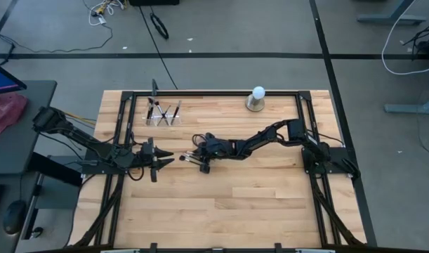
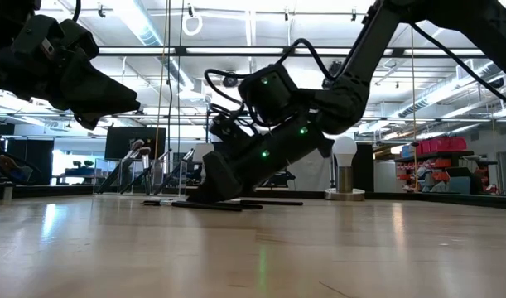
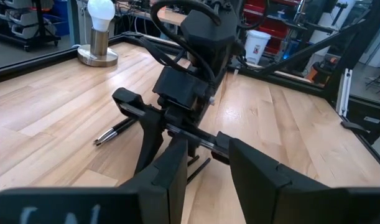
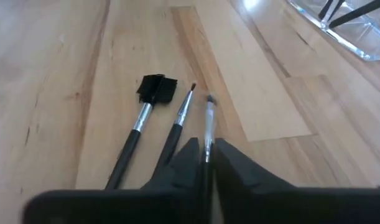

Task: Put items in baskets/containers
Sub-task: Put the eyeshadow brush into the transparent organizer, then put the liner brush into the transparent organizer

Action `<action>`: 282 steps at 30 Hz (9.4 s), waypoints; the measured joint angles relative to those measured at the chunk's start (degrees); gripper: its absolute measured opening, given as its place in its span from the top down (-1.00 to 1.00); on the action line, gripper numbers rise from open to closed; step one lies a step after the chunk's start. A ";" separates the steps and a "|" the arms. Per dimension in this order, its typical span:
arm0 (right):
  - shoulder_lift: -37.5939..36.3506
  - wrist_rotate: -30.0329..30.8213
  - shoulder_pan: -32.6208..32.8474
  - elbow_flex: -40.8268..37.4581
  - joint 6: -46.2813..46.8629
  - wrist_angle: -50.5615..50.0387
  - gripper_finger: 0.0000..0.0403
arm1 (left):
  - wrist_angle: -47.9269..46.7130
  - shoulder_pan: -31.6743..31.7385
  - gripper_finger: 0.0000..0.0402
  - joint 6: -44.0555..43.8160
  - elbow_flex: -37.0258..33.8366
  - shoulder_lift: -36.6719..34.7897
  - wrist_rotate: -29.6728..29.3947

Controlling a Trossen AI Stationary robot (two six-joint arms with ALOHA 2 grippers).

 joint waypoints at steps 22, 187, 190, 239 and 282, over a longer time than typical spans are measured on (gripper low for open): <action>-13.03 7.30 5.39 -7.91 0.20 10.63 0.96 | 12.98 -10.57 0.38 15.14 0.07 3.07 0.06; -29.81 15.24 16.47 -33.57 11.66 36.19 0.18 | -63.09 72.17 0.34 26.36 45.15 26.33 29.38; -29.81 15.23 16.44 -33.57 11.66 36.18 0.18 | -64.67 72.03 0.23 25.16 46.40 24.57 29.46; -6.03 7.93 4.63 7.87 10.01 -15.23 0.22 | -32.84 5.42 0.33 6.99 27.23 10.21 -2.61; -14.54 13.58 9.40 -26.24 10.97 37.58 0.95 | -35.05 4.90 0.33 6.79 27.21 14.19 -1.91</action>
